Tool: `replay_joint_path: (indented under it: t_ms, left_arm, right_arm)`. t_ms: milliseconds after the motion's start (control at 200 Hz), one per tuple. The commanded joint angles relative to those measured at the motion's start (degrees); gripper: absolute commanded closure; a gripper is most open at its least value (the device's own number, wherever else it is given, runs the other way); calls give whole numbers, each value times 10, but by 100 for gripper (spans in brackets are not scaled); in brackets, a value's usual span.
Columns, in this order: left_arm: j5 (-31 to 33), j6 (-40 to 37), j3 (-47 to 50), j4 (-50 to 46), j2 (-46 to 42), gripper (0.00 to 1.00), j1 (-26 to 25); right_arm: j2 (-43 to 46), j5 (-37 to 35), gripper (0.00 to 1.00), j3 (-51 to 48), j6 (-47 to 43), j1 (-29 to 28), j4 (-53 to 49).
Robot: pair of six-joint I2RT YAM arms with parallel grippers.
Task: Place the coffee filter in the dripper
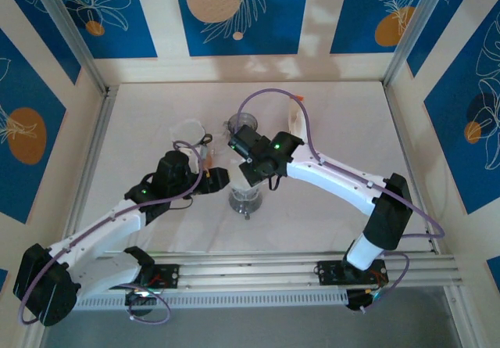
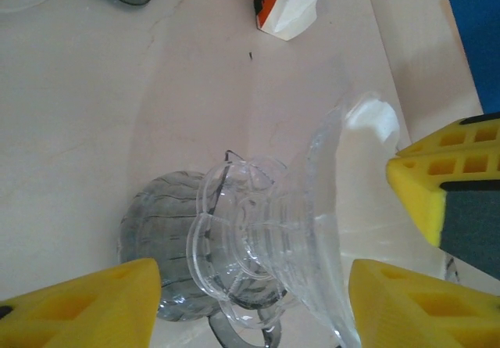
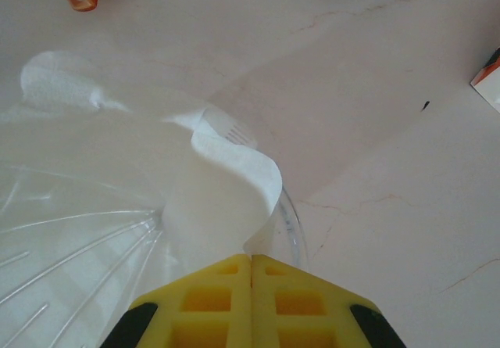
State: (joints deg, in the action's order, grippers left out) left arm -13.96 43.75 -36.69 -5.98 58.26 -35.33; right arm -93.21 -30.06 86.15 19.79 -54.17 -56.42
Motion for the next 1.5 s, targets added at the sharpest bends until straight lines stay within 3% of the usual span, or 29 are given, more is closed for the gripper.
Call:
replay_joint_path:
  t_ms: [0,185,370,635,1210,1496]
  left_arm:
    - [-5,2,9,2,0,37,9]
    - [-5,5,14,1,-3,39,11]
    - [-6,5,15,-1,-5,38,12]
    - [-7,8,18,4,-7,36,15]
    - [-14,12,17,10,-1,35,15]
    - [-14,15,17,11,-4,32,17]
  right_arm:
    - [-4,-7,99,14,7,-5,-15]
    - [-2,-9,91,16,13,-4,-14]
    - [28,-21,65,28,15,3,-8]
    - [20,102,51,42,-1,64,5]
    - [2,86,51,18,20,79,14]
    - [47,111,43,-5,14,67,53]
